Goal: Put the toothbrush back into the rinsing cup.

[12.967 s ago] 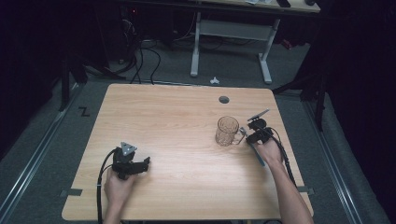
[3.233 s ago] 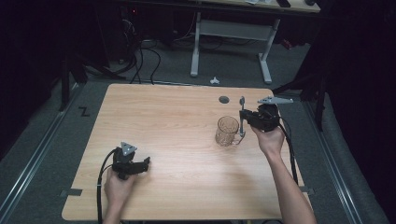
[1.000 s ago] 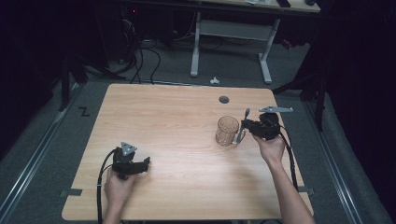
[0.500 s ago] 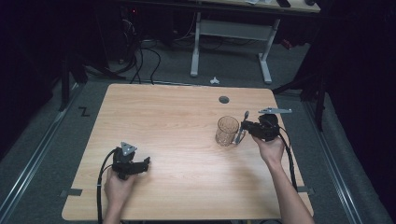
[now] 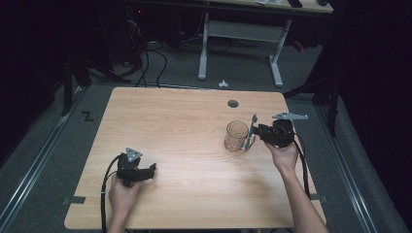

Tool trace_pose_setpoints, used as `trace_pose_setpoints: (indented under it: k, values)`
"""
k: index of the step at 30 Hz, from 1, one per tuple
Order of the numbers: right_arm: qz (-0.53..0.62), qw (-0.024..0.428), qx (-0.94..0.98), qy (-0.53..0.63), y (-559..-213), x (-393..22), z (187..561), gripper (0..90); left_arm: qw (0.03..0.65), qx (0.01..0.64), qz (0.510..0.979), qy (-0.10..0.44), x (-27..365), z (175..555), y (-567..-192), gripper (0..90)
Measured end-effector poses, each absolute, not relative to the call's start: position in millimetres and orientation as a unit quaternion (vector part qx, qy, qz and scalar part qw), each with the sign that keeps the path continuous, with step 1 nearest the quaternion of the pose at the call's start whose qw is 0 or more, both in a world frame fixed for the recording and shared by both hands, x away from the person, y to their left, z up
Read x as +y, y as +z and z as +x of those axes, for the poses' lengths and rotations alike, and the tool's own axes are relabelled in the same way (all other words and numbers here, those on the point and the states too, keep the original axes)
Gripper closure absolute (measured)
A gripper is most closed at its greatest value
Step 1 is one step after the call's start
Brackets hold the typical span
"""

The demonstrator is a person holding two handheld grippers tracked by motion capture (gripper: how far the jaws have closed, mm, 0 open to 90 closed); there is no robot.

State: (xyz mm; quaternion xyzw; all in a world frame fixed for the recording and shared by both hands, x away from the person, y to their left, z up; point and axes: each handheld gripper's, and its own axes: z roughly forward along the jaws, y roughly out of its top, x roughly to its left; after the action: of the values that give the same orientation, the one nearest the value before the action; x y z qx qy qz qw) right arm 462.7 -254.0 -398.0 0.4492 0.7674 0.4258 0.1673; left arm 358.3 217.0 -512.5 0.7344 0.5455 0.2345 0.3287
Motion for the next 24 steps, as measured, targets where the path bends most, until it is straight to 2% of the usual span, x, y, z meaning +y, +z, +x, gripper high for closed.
trace_pose_setpoints:
  k: [24]
  values:
    - [0.460,0.189,0.751,0.435,-392,-276,448,58.5,0.328,0.546,0.734,0.235,217,358,-513,17.7]
